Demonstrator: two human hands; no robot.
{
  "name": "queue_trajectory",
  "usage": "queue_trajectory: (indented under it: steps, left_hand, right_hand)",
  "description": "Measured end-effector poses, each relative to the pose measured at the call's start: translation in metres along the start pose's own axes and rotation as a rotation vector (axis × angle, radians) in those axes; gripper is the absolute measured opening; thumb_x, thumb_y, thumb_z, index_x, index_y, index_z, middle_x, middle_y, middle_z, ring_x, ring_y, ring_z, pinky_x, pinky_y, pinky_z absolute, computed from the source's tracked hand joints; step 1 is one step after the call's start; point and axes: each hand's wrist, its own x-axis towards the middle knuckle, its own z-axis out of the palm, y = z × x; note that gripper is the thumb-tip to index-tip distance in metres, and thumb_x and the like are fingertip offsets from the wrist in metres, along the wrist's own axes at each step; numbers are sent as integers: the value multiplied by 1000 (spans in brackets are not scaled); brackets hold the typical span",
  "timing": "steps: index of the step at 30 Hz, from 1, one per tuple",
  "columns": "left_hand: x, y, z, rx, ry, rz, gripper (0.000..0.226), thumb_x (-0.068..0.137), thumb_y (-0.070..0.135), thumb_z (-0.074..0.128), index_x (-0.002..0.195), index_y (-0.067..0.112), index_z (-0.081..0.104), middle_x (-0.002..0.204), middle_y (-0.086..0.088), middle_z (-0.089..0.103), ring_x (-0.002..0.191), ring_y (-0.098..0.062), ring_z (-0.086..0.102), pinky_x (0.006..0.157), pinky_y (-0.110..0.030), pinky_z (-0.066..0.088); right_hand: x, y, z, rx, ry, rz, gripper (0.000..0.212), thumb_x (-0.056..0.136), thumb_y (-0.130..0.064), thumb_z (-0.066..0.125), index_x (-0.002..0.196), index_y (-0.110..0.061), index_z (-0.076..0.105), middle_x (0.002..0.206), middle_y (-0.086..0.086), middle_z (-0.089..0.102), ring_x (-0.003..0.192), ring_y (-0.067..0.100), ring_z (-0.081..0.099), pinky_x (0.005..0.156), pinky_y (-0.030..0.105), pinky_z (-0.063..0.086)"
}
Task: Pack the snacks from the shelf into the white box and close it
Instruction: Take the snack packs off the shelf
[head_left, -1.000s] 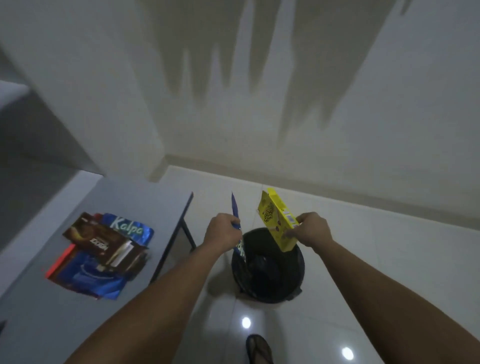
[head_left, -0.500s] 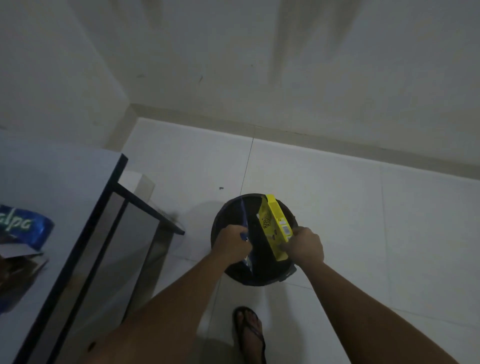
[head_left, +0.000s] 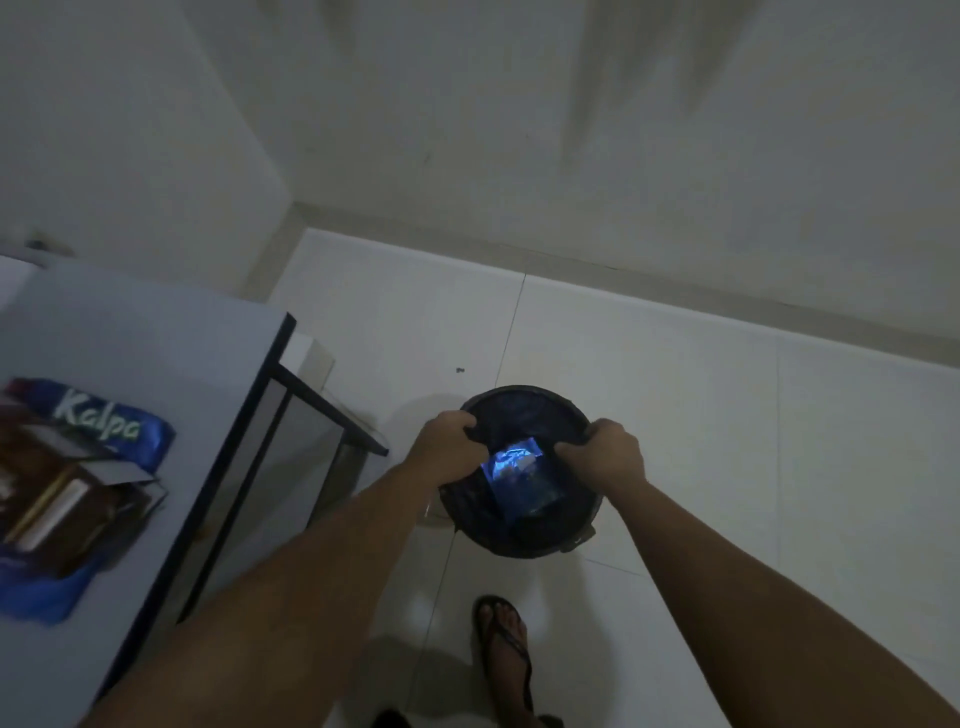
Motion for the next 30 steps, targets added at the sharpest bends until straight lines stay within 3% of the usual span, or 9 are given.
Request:
queue_trajectory:
  steps: [3, 6, 13, 15, 19, 22, 25, 30]
  left_hand:
    - [-24, 22, -42, -2, 50, 19, 50, 78, 12, 70, 125, 6, 59, 130, -11, 59, 118, -23, 56, 93, -22, 42]
    - [-47, 37, -87, -6, 86, 48, 55, 77, 16, 74, 129, 5, 57, 132, -12, 58, 120, -23, 55, 98, -24, 41]
    - [-106, 28, -183, -29, 189, 57, 59, 78, 24, 76, 130, 7, 56, 133, -10, 58, 120, -24, 55, 103, -33, 44]
    - [-122, 13, -208, -33, 213, 43, 60, 77, 25, 76, 131, 7, 56, 133, -9, 57, 121, -23, 54, 102, -30, 42]
    - [-151, -29, -256, -30, 294, 11, 56, 76, 24, 77, 125, 5, 60, 128, -11, 61, 116, -24, 58, 100, -30, 44]
    - [-170, -71, -285, -69, 352, -29, 54, 77, 25, 77, 124, 6, 61, 127, -10, 62, 115, -24, 58, 98, -29, 44]
    - [-186, -114, -308, -90, 408, -79, 47, 75, 25, 77, 117, 8, 65, 118, -9, 66, 108, -23, 61, 90, -25, 44]
    - [-206, -175, -333, -161, 457, -150, 18, 73, 16, 75, 89, 8, 74, 93, -9, 71, 81, -20, 63, 66, -24, 47]
  right_hand:
    - [-22, -43, -33, -20, -15, -105, 44, 78, -36, 73, 106, -4, 63, 106, 14, 67, 104, 31, 62, 79, 31, 47]
    - [-47, -89, -61, -54, -33, -224, 48, 78, -33, 74, 108, 2, 64, 110, 16, 66, 104, 31, 61, 86, 32, 48]
    - [-109, -198, -78, -98, -150, -465, 54, 79, -27, 77, 111, 14, 61, 89, 24, 66, 87, 37, 68, 75, 46, 59]
    - [-127, -225, -71, -119, -186, -500, 55, 79, -26, 77, 113, 14, 60, 98, 28, 69, 92, 38, 69, 76, 48, 60]
    - [-161, -273, -42, -135, -229, -548, 46, 78, -28, 79, 110, 2, 62, 89, 14, 65, 92, 33, 69, 75, 44, 60]
    - [-186, -303, -8, -168, -269, -583, 43, 78, -27, 79, 107, -1, 63, 92, 16, 67, 93, 33, 69, 76, 46, 60]
    - [-211, -328, 30, -219, -302, -619, 42, 78, -28, 79, 104, 2, 66, 99, 22, 70, 93, 34, 69, 78, 47, 60]
    - [-240, -354, 92, -338, -332, -673, 46, 76, -32, 79, 103, 4, 68, 102, 22, 70, 90, 33, 70, 77, 45, 60]
